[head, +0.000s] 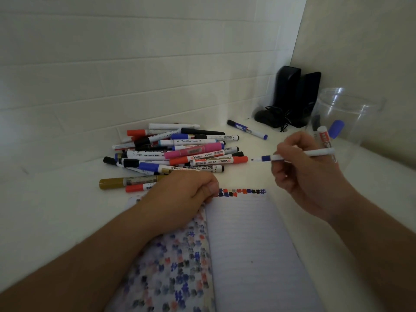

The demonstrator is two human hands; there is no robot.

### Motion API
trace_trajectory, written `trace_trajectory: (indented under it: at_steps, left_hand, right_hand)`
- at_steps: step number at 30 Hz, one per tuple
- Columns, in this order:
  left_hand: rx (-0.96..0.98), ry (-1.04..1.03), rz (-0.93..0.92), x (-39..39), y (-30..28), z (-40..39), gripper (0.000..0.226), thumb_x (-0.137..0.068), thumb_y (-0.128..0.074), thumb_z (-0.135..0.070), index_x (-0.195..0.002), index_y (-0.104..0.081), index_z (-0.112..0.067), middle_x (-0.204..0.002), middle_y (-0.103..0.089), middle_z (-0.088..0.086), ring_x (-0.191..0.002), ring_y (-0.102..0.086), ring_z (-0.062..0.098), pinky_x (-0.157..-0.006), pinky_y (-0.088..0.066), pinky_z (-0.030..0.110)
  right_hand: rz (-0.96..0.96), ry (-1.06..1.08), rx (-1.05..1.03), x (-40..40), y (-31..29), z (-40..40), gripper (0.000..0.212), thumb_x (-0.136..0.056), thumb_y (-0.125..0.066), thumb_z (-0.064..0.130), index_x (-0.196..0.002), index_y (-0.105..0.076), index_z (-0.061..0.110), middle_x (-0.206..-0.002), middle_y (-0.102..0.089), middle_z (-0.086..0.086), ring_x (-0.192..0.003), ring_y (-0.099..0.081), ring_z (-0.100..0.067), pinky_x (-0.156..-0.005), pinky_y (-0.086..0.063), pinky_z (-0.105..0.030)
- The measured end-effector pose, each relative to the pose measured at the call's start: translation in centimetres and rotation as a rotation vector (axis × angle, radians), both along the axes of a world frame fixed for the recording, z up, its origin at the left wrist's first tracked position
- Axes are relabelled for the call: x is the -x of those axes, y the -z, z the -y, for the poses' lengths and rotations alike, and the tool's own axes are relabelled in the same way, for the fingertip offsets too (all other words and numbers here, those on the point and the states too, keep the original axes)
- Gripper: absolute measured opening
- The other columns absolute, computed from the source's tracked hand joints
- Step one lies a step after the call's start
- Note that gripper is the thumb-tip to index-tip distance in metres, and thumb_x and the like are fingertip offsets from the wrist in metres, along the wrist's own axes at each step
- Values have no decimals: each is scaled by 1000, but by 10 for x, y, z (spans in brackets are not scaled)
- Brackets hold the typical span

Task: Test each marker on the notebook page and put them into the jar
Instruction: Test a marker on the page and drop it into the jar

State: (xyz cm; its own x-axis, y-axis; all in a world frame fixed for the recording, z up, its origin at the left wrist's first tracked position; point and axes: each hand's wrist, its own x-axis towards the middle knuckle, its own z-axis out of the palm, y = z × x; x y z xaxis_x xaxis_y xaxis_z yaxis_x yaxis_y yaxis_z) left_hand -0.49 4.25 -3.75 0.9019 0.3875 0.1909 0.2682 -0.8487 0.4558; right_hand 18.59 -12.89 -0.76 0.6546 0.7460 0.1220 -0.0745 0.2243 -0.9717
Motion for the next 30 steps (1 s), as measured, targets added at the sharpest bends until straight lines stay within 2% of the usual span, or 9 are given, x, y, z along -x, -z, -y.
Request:
trace_trajectory:
  at_steps: [2,4,7,9,13,18,21,30]
  left_hand:
    - [-6,33,-15,-2,-1,1,21,-97,-50,-54,-98,-67,-42,-90,-66,-24,-84,-59,-6,-78,-53,27]
    - [-27,80,-24,-3,-1,2,30,-87,-58,-63,-103,-72,-42,-95,-67,-26,-89,-60,-6,-81,-55,29]
    - [12,77,-8,-3,1,0,37,-74,-66,-70,-94,-75,-41,-93,-68,-24,-89,-61,-4,-80,-57,32]
    - [33,65,-5,-4,3,-1,37,-71,-67,-71,-91,-74,-41,-93,-69,-23,-88,-62,-3,-79,-58,32]
    - [47,62,-9,-6,4,-1,34,-70,-69,-70,-90,-74,-43,-92,-69,-22,-87,-63,-3,-78,-59,32]
    - [43,74,-5,-5,4,0,32,-72,-69,-68,-89,-74,-42,-90,-69,-22,-85,-62,-3,-77,-58,32]
    - [36,78,-1,-5,3,0,33,-72,-68,-68,-90,-74,-41,-89,-68,-21,-85,-61,-3,-77,-57,32]
    - [33,85,-14,-5,3,-1,34,-73,-68,-68,-92,-75,-41,-89,-68,-21,-84,-61,-1,-76,-58,33]
  right_hand:
    - [75,-58,88,4,7,-2,23,-103,-56,13,-81,-62,16,-69,-60,-10,-59,-53,-19,-48,-37,-25]
    - [214,-62,201,11,11,-6,23,-103,-59,17,-81,-65,12,-68,-63,-9,-59,-56,-19,-51,-43,-25]
    - [521,22,415,15,17,-13,23,-97,-70,23,-78,-66,10,-58,-64,1,-52,-56,-9,-49,-45,-18]
    - [618,67,472,15,20,-17,20,-93,-72,20,-76,-65,11,-57,-64,2,-49,-55,-2,-50,-44,-14]
    - [633,117,522,15,22,-24,18,-85,-71,14,-72,-61,10,-60,-68,-3,-50,-61,-7,-50,-49,-21]
    - [614,153,519,21,23,-25,27,-79,-69,9,-62,-48,13,-53,-64,-7,-47,-63,-16,-51,-49,-32]
    - [646,179,539,22,25,-28,27,-77,-68,10,-62,-46,14,-56,-65,-12,-45,-61,-14,-51,-47,-30]
    - [658,160,599,17,29,-33,26,-79,-71,11,-64,-50,12,-58,-68,-11,-42,-62,-11,-51,-51,-28]
